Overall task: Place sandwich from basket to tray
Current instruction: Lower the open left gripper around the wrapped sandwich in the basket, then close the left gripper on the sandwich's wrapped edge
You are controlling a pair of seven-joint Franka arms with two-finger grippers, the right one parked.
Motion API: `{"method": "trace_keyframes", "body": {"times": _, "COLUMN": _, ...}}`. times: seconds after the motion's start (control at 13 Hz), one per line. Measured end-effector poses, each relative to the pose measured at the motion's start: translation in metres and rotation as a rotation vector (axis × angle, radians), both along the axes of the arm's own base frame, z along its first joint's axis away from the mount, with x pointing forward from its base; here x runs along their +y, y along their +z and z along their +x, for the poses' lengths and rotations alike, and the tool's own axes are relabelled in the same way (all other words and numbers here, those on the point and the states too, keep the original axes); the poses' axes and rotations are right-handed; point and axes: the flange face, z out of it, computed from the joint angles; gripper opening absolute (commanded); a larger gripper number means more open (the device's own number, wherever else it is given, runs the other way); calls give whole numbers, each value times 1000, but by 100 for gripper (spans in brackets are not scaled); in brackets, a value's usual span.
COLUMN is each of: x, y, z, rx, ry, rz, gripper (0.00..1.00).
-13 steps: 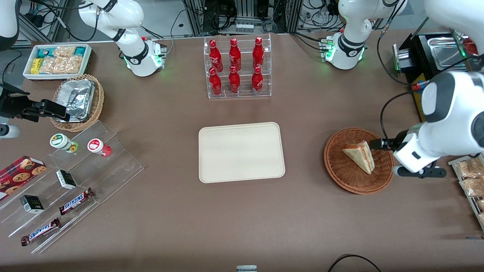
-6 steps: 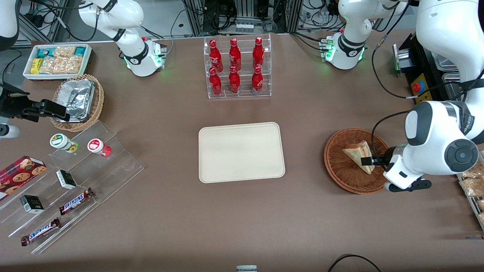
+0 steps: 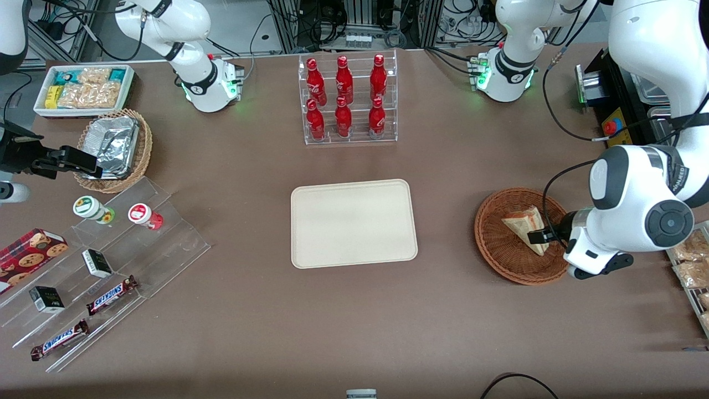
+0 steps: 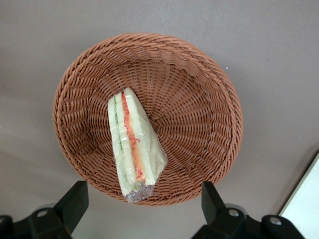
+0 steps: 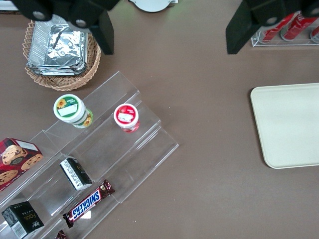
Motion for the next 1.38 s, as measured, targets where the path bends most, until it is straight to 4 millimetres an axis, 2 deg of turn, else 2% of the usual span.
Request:
{"method": "trace_keyframes", "body": {"times": 0.46, "x": 4, "y": -11, "z": -35, "rx": -106, "ry": 137, "rz": 27, "gripper": 100}}
{"method": "trace_keyframes", "body": {"times": 0.77, "x": 6, "y": -26, "z": -64, "rx": -185, "ry": 199, "rz": 30, "gripper": 100}}
{"method": "trace_keyframes", "body": {"times": 1.0, "x": 16, "y": -44, "z": -83, "rx": -217, "ry": 225, "rz": 29, "gripper": 100}}
{"method": "trace_keyframes", "body": {"times": 1.38, "x": 20, "y": -63, "z": -93, "rx": -184, "ry": 291, "rz": 35, "gripper": 100}}
